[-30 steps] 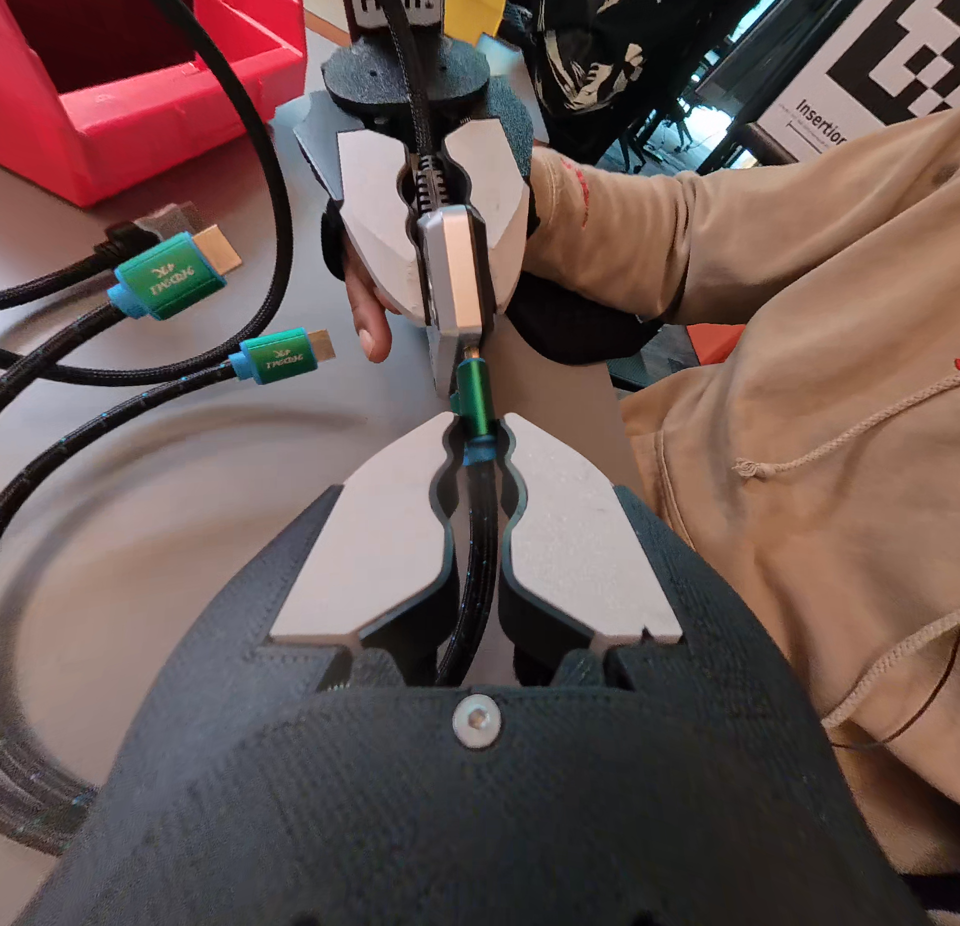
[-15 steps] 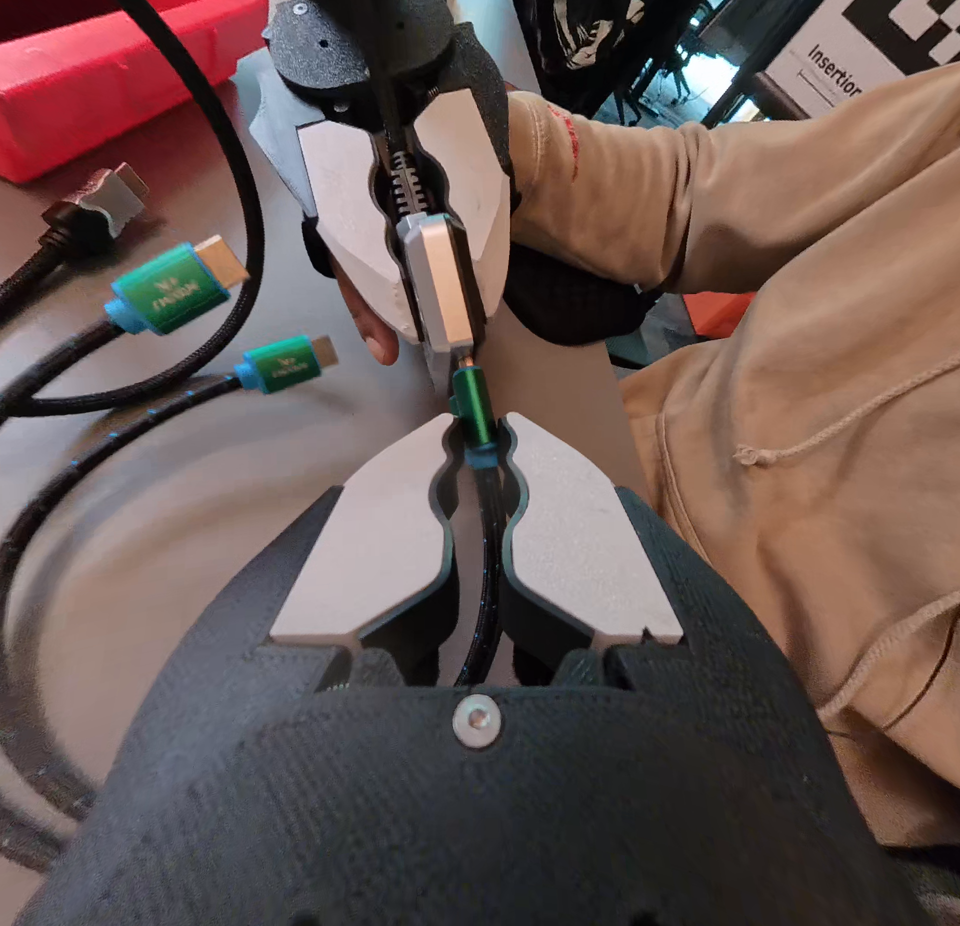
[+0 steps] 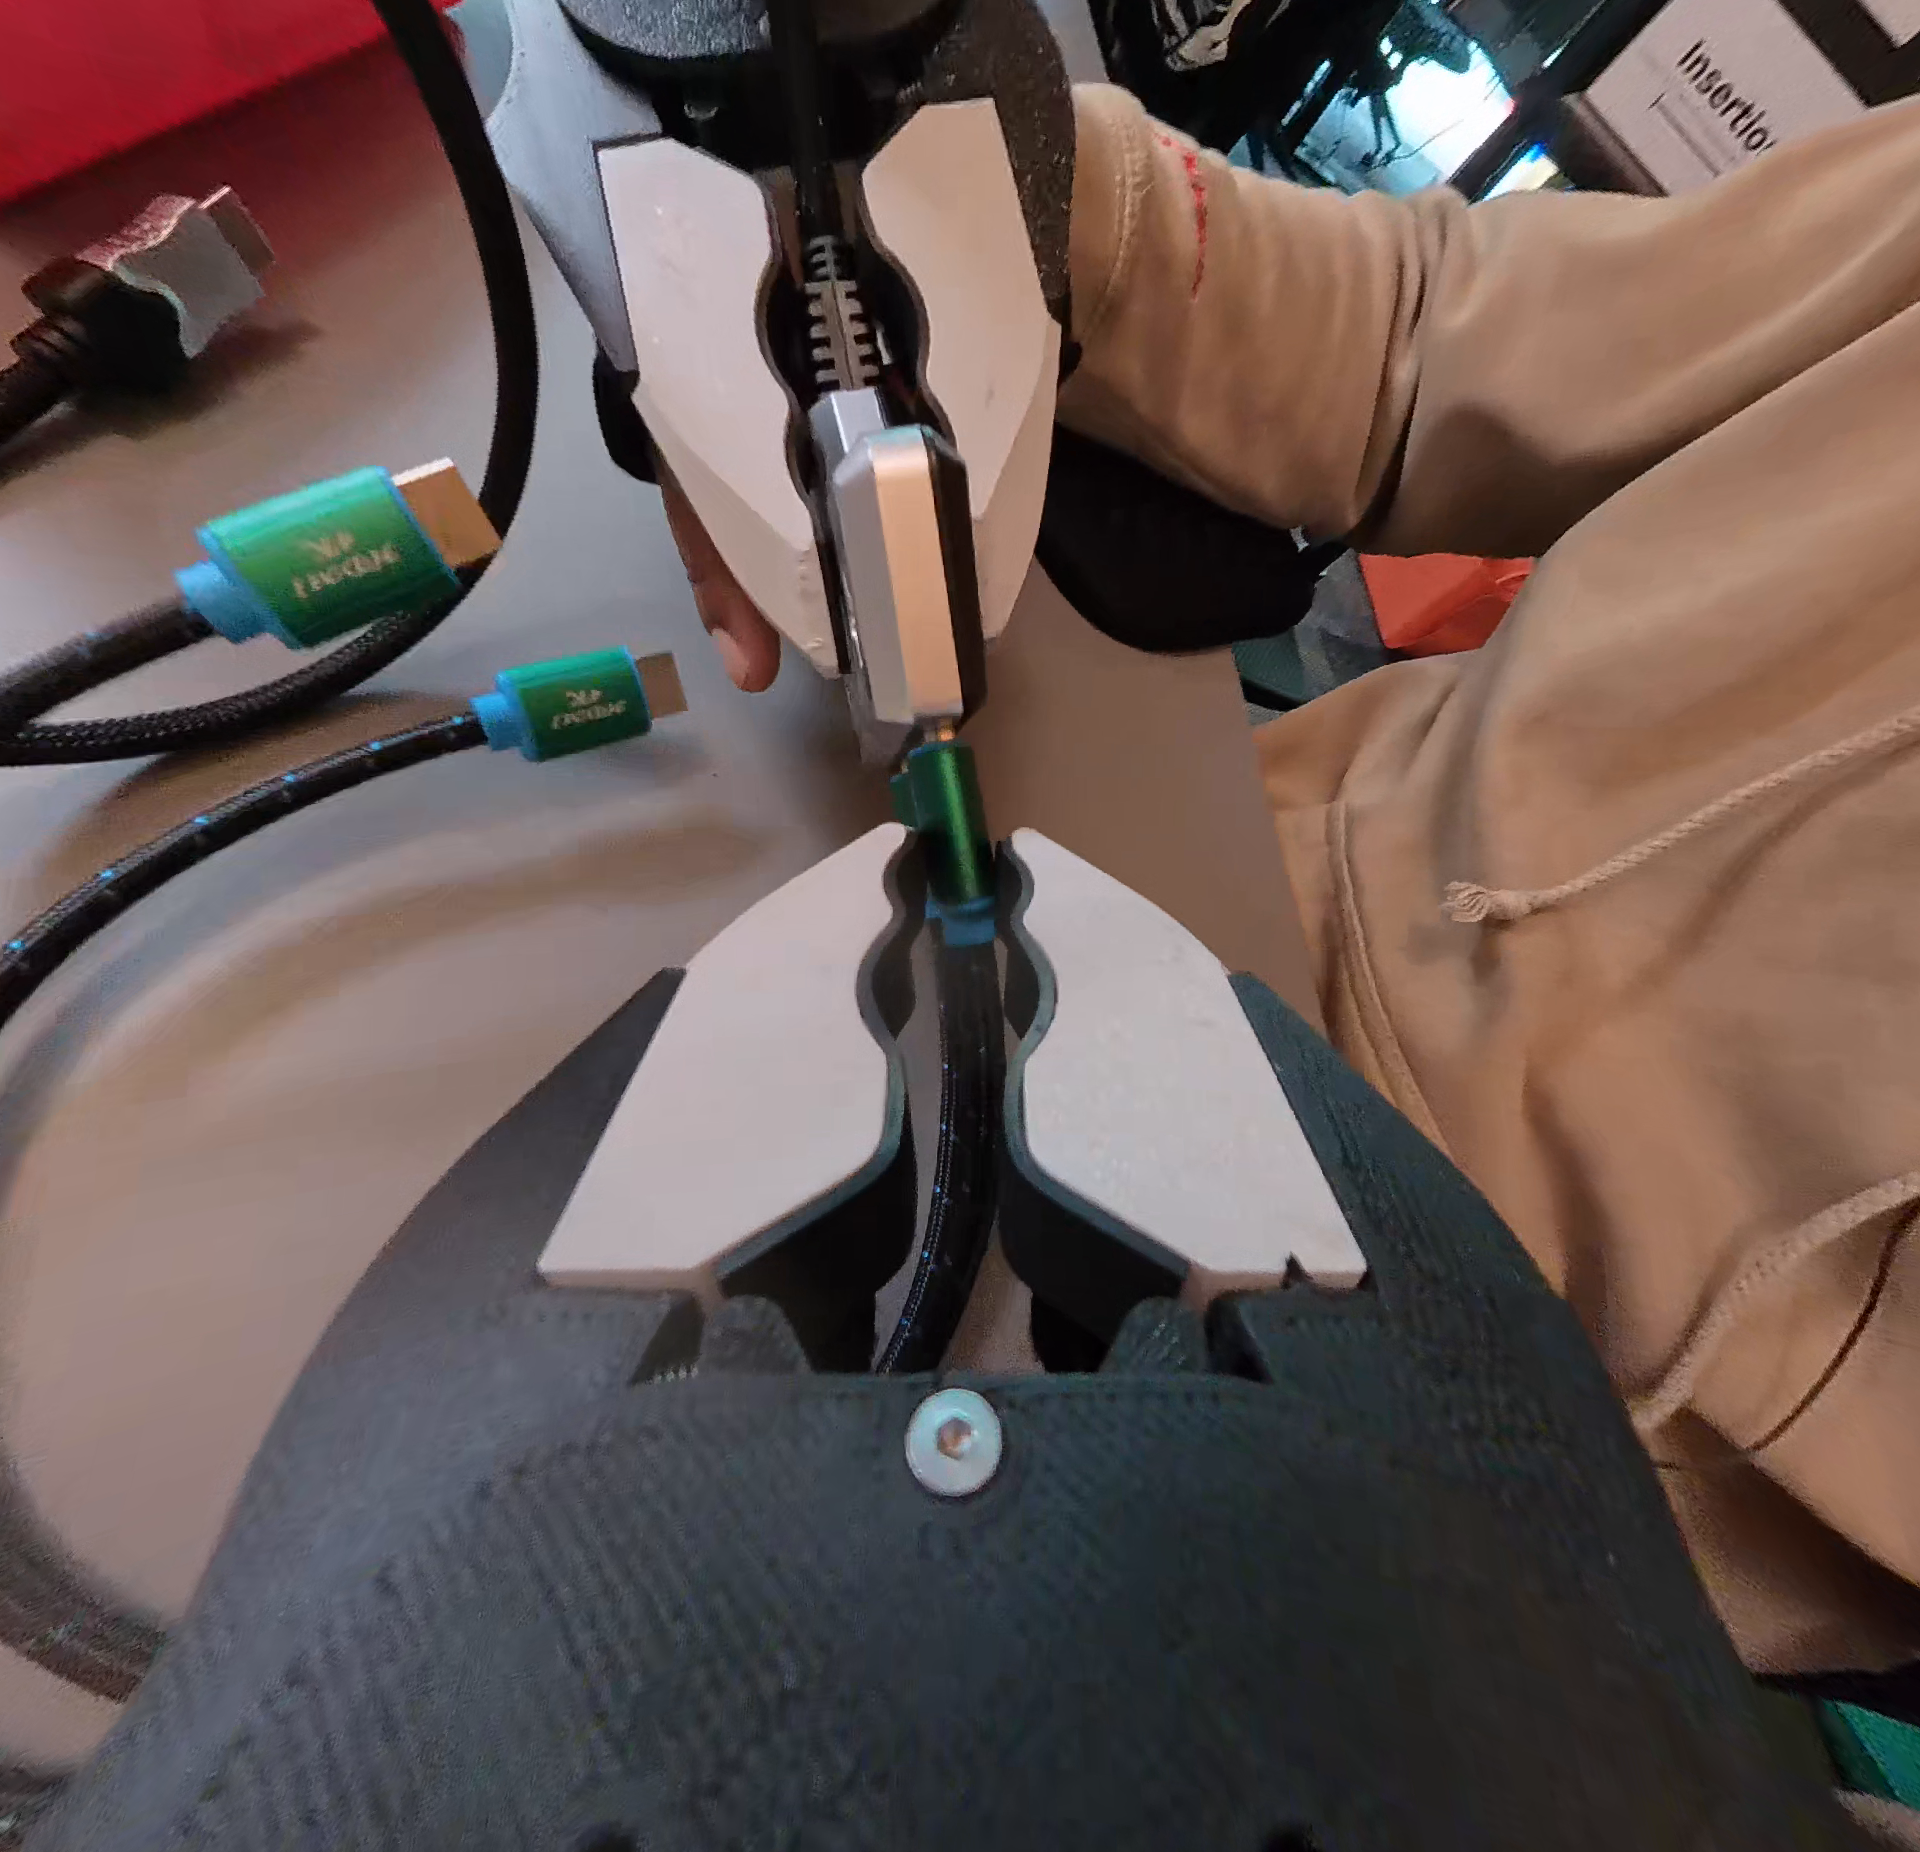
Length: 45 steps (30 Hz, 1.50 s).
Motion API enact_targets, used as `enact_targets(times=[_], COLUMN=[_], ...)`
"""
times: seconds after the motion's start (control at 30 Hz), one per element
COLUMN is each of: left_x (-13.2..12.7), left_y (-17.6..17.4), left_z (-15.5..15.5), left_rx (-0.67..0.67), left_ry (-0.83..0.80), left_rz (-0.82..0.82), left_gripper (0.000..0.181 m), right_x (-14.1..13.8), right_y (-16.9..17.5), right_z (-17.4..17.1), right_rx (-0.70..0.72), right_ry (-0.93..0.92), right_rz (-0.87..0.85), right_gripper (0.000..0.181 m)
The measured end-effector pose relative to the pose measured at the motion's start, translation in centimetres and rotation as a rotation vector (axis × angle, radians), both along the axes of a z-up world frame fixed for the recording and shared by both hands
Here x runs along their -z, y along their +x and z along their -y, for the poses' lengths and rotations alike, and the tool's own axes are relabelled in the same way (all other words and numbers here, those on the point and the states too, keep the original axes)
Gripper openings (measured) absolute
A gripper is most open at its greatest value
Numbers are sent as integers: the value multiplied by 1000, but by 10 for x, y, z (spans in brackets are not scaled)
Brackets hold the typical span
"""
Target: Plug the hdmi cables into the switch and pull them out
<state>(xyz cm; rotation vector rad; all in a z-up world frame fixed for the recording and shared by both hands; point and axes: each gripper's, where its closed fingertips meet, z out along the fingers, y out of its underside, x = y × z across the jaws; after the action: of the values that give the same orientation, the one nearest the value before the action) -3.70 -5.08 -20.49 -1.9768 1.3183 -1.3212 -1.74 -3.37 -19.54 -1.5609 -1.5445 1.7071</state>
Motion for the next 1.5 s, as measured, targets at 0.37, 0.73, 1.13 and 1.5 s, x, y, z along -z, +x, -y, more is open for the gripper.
enact_targets(times=[0.37, 0.73, 1.13, 1.5], left_x=[-20, -72, -101, -27], left_y=[-13, -25, -71, -64], left_z=[-30, -33, 5, 8], left_rx=[-181, -264, -504, -520], left_ry=[27, 162, 254, 174], left_rz=[163, 304, 390, 274], left_gripper=[12, 23, 24, 22], right_x=[-6, -35, -137, -237], right_y=[8, 13, 59, 82], right_z=[-29, -27, -16, -78], right_rx=[177, 226, 48, 176], right_ry=[32, 374, 811, 956], right_rz=[-13, 46, 449, 593], right_gripper=[34, 22, 25, 25])
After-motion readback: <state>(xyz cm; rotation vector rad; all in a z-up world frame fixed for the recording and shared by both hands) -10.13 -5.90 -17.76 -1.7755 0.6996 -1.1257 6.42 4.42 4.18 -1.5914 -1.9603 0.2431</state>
